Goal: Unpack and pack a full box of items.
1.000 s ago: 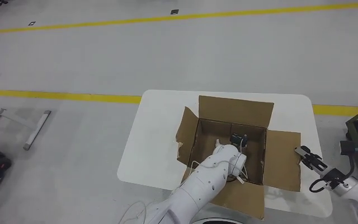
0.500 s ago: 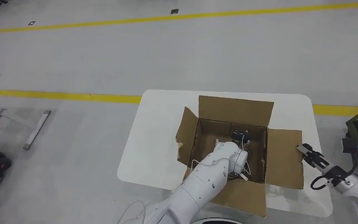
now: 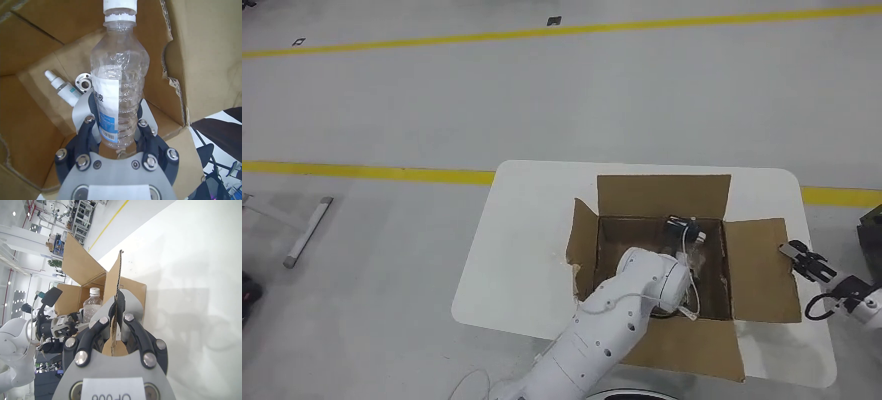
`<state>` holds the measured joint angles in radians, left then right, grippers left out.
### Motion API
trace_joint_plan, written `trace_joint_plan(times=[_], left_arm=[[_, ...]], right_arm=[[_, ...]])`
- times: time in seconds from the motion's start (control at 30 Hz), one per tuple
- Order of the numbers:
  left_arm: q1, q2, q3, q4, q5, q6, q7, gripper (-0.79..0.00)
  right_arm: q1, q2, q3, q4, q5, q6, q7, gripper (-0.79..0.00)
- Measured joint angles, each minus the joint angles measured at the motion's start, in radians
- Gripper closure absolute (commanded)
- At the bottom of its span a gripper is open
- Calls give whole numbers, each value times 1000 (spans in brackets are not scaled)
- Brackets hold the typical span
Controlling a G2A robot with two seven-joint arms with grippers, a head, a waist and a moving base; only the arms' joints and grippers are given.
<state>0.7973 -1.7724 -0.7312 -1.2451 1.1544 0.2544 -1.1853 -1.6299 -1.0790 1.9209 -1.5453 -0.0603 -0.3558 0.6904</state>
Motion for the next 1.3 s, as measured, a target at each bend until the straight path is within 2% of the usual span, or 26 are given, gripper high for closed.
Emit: trace_joint_plan(times=[0.07,0.1,0.13,0.23,0.4,0.43,0.47,0.73,0.83,1.1,1.3], left_arm=[[32,13,-20,-70,33,3,-33,0],[45,18,-26,-102,48,4,-46,0],[58,23,-33,-134,63,5,-59,0],[100,38,-57,-235,113,7,-91,0],[167,58,-110,-365,138,-15,-107,0],[176,61,-117,-383,148,-16,-111,0],[188,64,-125,-405,157,-19,-116,0],[241,83,-192,-539,235,-20,-142,0],[265,92,-221,-606,284,-21,-164,0],[357,114,-302,-787,394,-36,-204,0],[433,126,-353,-925,488,-31,-227,0]], right_arm=[[1,1,6,0,11,-1,0,-15],[0,2,7,0,20,-2,3,-65],[-2,2,8,0,26,-3,6,-154],[-10,3,6,-4,32,-8,8,-342],[-35,-1,-10,-10,68,-14,-8,-391],[-42,-2,-13,-14,82,-20,-9,-409],[-53,-2,-15,-18,94,-28,-9,-462],[-92,-6,-35,-23,127,-52,-12,-403],[-91,-5,-37,-21,129,-50,-17,-419],[-80,-3,-34,-20,135,-42,-31,-369],[-73,-1,-39,-15,137,-44,-31,-363]])
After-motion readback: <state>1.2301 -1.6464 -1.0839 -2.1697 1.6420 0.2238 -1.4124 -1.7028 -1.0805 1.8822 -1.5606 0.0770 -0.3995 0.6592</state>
